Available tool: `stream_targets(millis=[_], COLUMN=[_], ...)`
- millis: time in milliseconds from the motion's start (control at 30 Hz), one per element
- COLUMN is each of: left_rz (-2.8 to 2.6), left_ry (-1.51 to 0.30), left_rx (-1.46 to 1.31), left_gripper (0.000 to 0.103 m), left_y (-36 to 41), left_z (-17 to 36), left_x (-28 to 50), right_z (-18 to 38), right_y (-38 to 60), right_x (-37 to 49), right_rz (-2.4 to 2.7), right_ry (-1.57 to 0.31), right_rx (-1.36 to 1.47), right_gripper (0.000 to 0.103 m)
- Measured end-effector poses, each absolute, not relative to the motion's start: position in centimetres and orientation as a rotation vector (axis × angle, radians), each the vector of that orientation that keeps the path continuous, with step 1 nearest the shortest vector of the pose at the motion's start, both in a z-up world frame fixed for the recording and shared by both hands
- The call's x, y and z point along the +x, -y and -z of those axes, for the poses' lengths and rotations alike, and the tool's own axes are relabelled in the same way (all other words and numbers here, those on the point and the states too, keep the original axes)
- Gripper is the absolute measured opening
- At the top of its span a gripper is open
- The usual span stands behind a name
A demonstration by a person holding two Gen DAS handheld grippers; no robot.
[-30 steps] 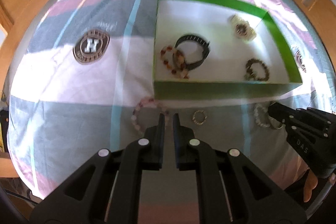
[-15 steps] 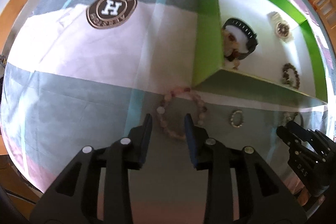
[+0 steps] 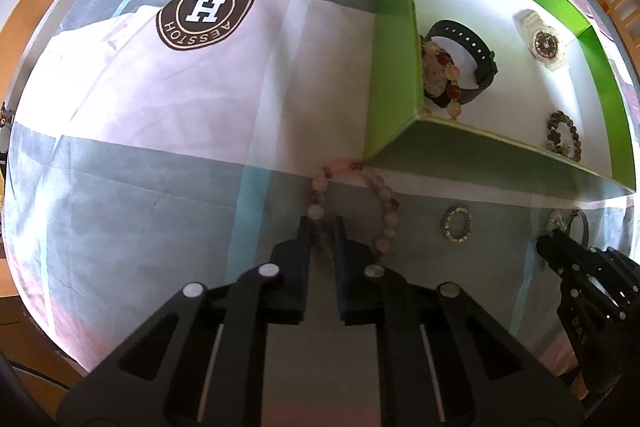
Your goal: Organize jewelry
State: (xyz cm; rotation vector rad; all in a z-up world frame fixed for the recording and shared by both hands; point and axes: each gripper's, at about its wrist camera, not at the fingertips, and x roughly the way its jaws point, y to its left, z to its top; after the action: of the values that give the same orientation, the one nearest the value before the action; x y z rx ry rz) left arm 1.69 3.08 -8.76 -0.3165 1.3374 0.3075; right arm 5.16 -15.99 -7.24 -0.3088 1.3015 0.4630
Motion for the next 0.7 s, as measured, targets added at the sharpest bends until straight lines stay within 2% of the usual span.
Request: stream_targets(millis=[467, 700], left_rz=[-0.204, -0.185], left_ry=[-1.182, -1.12], left_rx=[-0.306, -0.282], left_gripper=[0.006, 0.006], left_y=[-1.6, -0.6], left_z=[1.5, -0.6], left_x=[-1.1, -1.1], right_z=[0.6, -0.9], right_y=[17.6, 18.9], right_x=[4.5, 5.8], right_rz=[-0.531, -0.532], right_ry=[-1.168, -1.125], right_rx=[-0.163, -0.142], right_gripper=[0.007, 0.007])
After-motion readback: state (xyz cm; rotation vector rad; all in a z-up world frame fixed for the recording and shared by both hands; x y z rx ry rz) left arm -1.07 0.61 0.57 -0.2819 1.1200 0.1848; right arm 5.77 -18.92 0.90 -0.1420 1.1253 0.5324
